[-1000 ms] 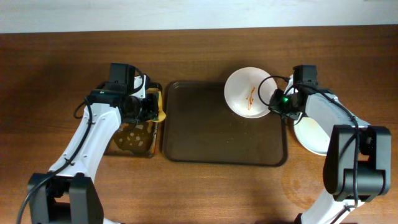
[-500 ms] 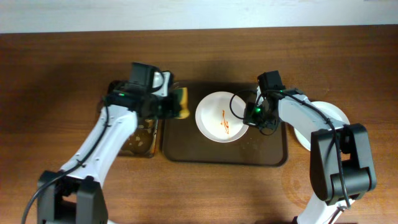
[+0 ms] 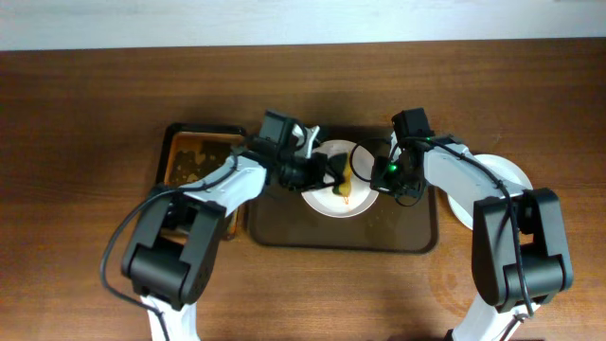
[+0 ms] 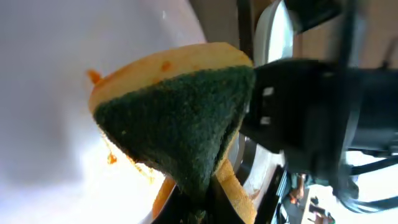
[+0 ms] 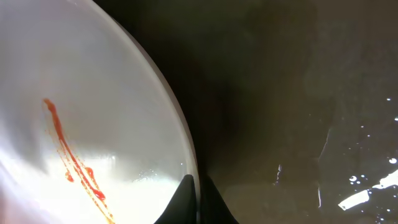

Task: Clean dirty plates on tray and stack at the side
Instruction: 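Scrub that plate with the sponge in the left gripper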

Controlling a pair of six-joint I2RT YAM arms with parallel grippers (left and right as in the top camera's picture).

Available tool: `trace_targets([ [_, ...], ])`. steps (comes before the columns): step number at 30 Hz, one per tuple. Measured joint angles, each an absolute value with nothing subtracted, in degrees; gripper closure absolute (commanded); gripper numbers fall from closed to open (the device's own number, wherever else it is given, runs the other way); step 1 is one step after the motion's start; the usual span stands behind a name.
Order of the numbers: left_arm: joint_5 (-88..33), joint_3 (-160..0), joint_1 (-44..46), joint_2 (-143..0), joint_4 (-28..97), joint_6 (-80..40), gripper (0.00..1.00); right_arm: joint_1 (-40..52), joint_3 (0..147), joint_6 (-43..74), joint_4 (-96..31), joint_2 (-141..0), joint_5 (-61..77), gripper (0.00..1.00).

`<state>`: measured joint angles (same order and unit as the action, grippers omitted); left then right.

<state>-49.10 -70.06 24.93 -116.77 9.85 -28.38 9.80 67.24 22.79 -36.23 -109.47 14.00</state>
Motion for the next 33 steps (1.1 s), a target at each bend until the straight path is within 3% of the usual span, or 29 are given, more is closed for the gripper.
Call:
trace_targets([
  [7,-45.17,-70.06,30.89,-119.24,9.50,-31.83,1.00,9.80,67.24,22.76,-36.34,-109.47,14.00,0.96],
  [19,-28.16,-70.76,30.50,-120.01,7.01,-33.74,1.00,9.80,67.24,22.76,-36.75,-109.47,13.98,0.96],
  [26,-28.34,-71.70,25.76,-117.14,21.26,-27.73,1.00,9.85,67.24,22.74,-37.15,-109.47,14.59,0.96],
  [33,-22.39,-70.46,20.51,-100.44,30.37,-20.88,1.00,9.85,67.29,22.72,-37.08,-109.47,14.61,0.96],
])
